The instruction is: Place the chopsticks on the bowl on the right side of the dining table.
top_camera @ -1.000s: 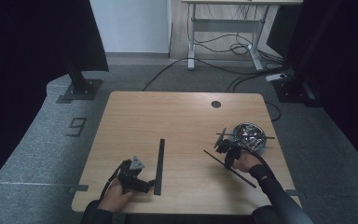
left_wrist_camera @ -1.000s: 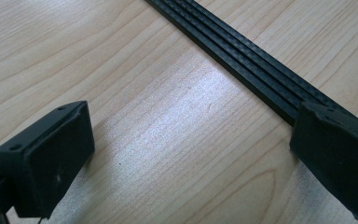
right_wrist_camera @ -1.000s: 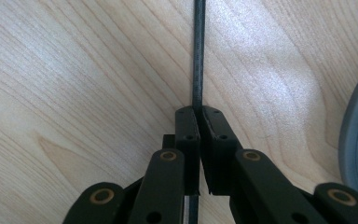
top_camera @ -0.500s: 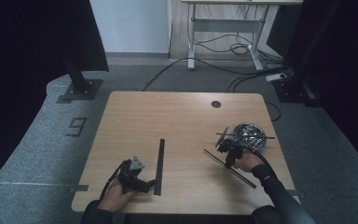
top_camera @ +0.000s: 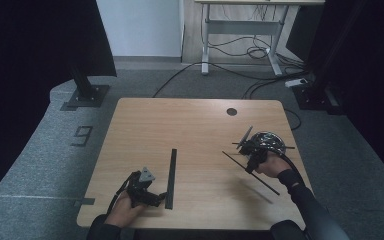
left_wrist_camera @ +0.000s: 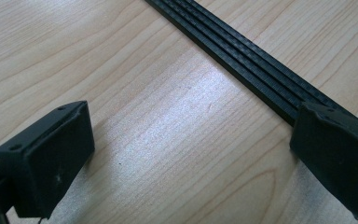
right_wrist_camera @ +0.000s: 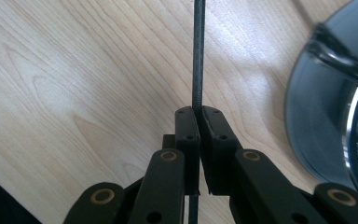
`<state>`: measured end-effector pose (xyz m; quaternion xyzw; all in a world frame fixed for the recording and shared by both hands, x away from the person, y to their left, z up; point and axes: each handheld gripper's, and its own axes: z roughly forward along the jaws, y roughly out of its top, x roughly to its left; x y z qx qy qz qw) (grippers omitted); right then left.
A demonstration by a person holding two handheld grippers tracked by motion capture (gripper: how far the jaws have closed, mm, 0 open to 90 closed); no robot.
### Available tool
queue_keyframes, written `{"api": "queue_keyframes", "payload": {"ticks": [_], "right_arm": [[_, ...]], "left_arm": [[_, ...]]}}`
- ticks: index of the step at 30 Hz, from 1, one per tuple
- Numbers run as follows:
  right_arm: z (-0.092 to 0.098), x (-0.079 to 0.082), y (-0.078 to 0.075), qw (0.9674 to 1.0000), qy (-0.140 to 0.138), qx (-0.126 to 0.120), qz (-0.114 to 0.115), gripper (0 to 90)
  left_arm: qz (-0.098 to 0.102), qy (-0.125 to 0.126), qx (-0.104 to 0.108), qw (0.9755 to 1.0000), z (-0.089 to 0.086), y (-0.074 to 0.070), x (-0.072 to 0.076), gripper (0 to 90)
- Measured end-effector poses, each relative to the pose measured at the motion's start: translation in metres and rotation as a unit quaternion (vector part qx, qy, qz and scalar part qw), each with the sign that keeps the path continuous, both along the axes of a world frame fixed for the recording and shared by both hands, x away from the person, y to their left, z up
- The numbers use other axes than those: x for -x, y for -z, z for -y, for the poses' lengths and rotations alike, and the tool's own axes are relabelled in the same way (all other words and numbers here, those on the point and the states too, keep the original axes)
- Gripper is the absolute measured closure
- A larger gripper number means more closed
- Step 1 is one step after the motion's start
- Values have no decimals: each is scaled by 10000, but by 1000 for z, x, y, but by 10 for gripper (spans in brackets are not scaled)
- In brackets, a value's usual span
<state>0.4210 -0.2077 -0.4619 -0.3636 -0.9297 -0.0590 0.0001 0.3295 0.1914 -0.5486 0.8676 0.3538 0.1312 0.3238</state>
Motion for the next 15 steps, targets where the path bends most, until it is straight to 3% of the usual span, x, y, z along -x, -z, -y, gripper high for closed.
{"api": "queue_keyframes", "payload": {"ticks": [15], "right_arm": [[4, -2, -38, 9999, -1, -137, 83, 858]], "left_arm": [[14, -3, 5, 10000, 0, 0, 0, 0]]}}
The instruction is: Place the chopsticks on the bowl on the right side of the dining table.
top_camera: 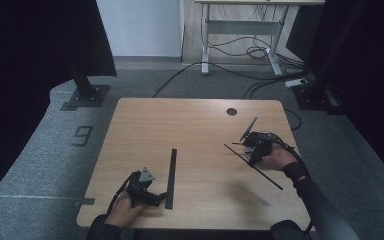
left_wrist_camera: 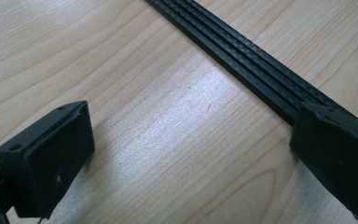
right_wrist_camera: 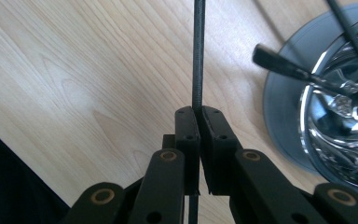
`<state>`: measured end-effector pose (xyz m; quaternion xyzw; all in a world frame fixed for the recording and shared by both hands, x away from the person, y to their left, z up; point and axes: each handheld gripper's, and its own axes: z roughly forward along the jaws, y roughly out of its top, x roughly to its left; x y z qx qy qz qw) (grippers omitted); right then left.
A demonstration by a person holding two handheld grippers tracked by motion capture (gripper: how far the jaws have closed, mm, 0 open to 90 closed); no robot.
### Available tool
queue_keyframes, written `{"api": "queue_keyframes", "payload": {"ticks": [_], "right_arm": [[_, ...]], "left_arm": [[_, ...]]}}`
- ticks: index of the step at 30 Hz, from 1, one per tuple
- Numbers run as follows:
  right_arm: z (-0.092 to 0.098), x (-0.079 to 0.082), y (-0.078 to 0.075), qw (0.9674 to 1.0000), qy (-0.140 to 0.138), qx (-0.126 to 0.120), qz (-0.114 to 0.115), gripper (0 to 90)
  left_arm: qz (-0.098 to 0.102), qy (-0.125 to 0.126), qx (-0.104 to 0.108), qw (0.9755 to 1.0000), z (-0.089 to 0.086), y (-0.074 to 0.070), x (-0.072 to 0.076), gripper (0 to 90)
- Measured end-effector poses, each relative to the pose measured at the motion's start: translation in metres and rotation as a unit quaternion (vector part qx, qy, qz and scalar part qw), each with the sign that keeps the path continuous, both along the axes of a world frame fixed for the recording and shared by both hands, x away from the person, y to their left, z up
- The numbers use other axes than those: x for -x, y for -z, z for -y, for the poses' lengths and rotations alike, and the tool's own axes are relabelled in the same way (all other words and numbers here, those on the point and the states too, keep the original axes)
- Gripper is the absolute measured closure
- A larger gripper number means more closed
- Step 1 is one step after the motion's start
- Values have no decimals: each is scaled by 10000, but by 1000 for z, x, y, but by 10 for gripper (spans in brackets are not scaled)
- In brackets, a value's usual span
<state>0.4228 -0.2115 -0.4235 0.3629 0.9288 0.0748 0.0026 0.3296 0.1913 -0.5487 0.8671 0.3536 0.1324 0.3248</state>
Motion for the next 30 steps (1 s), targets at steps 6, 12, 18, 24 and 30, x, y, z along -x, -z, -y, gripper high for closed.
{"api": "queue_keyframes", "payload": {"ticks": [6, 12, 18, 24, 30], "right_arm": [[2, -3, -16, 9999, 22, -24, 117, 858], [13, -11, -24, 9994, 209, -9, 272, 857], [23, -22, -20, 9984, 399, 150, 373, 858], [26, -32, -8, 9976, 492, 262, 398, 858], [28, -41, 6, 9968, 589, 376, 388, 858]], "left_arm": [[0, 0, -1, 10000, 0, 0, 0, 0], [-4, -3, 5, 10000, 0, 0, 0, 0], [-5, 10, -8, 10000, 0, 0, 0, 0], [-8, 6, -5, 10000, 0, 0, 0, 0], [-7, 5, -3, 10000, 0, 0, 0, 0]]}}
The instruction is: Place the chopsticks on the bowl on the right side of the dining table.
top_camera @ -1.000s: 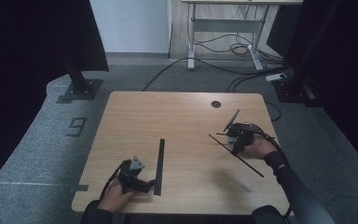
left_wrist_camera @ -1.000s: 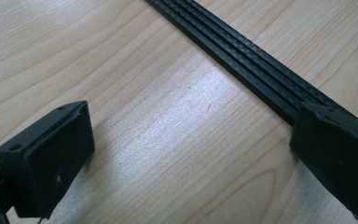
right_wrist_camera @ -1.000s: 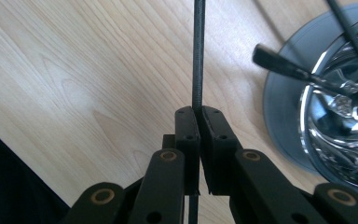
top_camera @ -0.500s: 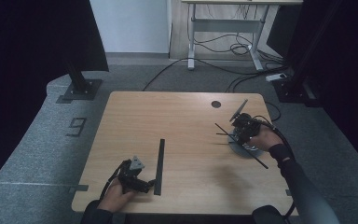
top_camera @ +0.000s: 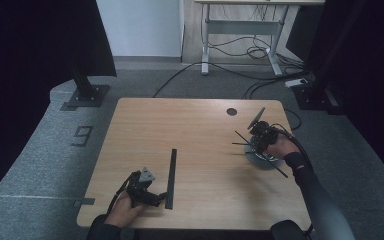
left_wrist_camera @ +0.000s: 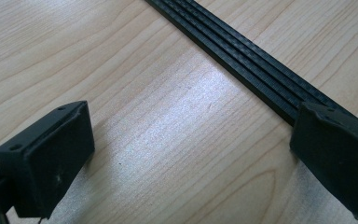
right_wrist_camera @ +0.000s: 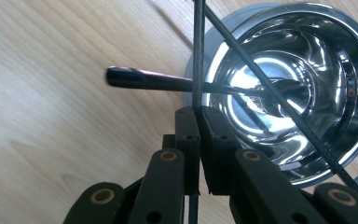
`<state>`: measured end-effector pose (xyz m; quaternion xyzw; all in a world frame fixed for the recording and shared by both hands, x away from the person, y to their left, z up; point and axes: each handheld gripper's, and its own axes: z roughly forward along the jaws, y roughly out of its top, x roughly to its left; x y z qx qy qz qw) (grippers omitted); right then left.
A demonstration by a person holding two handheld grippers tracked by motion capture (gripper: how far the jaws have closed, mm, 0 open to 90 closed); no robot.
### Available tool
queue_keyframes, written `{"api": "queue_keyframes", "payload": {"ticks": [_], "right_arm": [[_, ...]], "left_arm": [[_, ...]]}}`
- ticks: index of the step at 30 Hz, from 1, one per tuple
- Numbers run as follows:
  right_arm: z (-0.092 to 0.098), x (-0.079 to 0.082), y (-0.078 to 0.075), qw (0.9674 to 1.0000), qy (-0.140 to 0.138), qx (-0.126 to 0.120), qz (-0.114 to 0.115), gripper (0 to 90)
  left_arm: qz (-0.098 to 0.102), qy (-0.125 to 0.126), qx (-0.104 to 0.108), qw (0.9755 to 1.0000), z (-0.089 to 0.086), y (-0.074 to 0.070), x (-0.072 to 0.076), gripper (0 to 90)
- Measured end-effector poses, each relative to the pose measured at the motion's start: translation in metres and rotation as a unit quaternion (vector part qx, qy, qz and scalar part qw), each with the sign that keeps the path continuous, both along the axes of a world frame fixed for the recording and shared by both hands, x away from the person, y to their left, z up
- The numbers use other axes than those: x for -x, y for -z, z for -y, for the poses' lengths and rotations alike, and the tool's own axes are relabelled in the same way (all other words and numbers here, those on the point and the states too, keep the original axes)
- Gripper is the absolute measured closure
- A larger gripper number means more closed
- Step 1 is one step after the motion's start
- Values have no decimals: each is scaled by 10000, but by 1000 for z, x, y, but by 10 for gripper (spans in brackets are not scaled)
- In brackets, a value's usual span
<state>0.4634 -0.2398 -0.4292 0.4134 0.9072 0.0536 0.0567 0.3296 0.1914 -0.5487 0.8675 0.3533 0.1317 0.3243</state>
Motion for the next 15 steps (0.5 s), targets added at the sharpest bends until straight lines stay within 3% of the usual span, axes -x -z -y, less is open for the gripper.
{"api": "queue_keyframes", "payload": {"ticks": [15], "right_arm": [[9, -12, 20, 9998, 152, 5, 89, 857]], "left_arm": [[-2, 4, -6, 10000, 0, 0, 0, 0]]}}
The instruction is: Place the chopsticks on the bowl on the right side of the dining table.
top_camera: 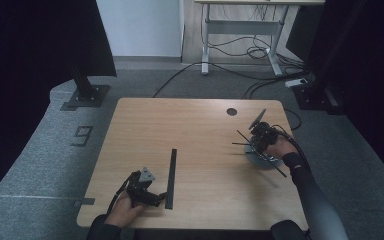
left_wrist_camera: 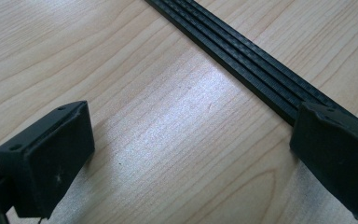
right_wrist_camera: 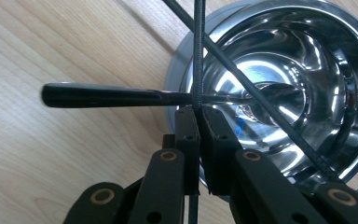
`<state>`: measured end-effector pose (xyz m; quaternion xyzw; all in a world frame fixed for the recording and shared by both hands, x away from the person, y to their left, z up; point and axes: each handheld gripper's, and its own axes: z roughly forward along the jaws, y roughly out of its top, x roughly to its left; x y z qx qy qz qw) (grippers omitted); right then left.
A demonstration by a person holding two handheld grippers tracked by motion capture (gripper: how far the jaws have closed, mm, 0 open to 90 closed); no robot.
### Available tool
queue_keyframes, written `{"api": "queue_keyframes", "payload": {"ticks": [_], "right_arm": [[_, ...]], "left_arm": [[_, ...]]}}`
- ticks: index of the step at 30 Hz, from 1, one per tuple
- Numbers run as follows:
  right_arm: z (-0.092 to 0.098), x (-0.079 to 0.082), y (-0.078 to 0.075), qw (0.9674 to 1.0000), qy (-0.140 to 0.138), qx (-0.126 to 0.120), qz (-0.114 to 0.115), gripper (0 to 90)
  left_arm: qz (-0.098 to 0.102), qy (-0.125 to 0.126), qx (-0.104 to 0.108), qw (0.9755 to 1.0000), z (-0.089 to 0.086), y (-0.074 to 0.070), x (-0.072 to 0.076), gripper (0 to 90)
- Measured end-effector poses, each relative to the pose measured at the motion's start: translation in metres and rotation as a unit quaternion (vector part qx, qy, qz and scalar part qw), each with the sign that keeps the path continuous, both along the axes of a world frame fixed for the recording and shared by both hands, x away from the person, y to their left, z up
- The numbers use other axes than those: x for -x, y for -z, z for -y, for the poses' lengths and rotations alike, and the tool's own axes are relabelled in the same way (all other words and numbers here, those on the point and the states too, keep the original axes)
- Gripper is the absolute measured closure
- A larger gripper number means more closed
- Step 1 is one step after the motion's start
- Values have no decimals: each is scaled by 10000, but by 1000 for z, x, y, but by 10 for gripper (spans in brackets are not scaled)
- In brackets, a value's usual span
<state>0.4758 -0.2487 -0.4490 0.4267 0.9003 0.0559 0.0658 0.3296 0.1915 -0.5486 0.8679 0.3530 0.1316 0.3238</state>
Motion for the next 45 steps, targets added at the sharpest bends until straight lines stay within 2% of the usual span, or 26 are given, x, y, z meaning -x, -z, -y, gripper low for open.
{"api": "queue_keyframes", "payload": {"ticks": [11, 20, 25, 29, 34, 39, 41, 45], "right_arm": [[7, -3, 7, 10000, 68, 7, 66, 856], [12, -3, 11, 9998, 133, -121, 119, 844], [15, -1, 6, 9993, 190, -240, 227, 751], [19, 4, 0, 9982, 216, -398, 384, 629], [21, 15, -7, 9955, 270, -628, 654, 442], [26, 24, -11, 9901, 474, -696, 1122, 291], [30, 28, -11, 9860, 586, -817, 1329, 210], [41, 35, -8, 9779, 810, -1132, 1561, 127]], "left_arm": [[-4, -1, -1, 10000, 0, 0, 0, 0], [-2, -4, -3, 10000, 0, 0, 0, 0], [-3, -2, -3, 10000, 0, 0, 0, 0], [-3, -1, -6, 10000, 0, 0, 0, 0], [0, -9, 5, 10000, 0, 0, 0, 0], [0, -9, 4, 10000, 0, 0, 0, 0], [0, -9, 4, 10000, 0, 0, 0, 0], [1, -17, 14, 10000, 0, 0, 0, 0]]}}
